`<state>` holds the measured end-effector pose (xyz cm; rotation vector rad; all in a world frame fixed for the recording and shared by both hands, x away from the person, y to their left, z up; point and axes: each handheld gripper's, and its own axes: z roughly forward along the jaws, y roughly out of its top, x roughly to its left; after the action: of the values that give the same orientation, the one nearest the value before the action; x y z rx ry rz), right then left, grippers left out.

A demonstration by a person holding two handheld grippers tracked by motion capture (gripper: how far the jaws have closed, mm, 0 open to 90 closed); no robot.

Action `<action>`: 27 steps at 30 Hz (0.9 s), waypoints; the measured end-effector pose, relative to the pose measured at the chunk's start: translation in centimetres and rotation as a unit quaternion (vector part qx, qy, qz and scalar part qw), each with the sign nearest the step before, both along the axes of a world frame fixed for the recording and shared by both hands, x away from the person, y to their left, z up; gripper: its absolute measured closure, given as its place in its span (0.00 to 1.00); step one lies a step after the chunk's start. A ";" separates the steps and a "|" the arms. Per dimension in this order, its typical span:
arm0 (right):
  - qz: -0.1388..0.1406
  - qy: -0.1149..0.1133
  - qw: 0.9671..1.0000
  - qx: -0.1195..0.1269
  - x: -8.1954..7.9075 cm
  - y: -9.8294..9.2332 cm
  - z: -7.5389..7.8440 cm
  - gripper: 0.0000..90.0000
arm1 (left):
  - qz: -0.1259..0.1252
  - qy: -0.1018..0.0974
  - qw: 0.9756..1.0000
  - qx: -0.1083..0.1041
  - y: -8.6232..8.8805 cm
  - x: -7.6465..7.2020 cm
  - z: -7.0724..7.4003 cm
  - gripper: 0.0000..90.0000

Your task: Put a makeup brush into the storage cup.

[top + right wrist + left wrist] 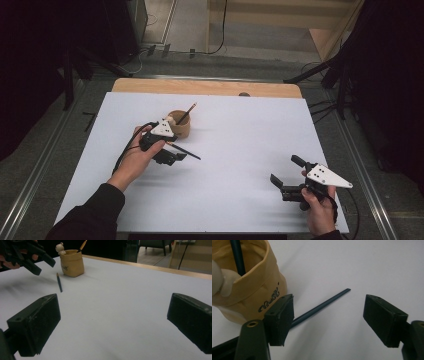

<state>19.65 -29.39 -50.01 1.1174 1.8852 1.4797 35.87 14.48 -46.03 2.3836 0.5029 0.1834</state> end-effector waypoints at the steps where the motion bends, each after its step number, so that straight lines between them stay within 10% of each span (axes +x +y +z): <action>1: 0.000 0.000 1.000 0.000 0.0 0.0 0.0 0.00 | -0.002 -0.001 1.000 0.005 -0.2 0.1 -0.1 0.29; 6: -0.001 0.002 1.000 0.000 0.0 0.0 0.0 0.00 | -0.017 -0.001 0.998 0.053 -1.0 0.7 -0.2 0.32; 27: 0.000 0.002 1.000 0.001 0.0 -0.2 -0.1 0.00 | -0.032 0.018 0.990 0.138 -1.6 3.2 -1.6 0.60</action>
<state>19.64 -29.58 -50.13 1.1230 1.8871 1.4798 39.07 12.89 -47.66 2.6731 0.4396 0.1906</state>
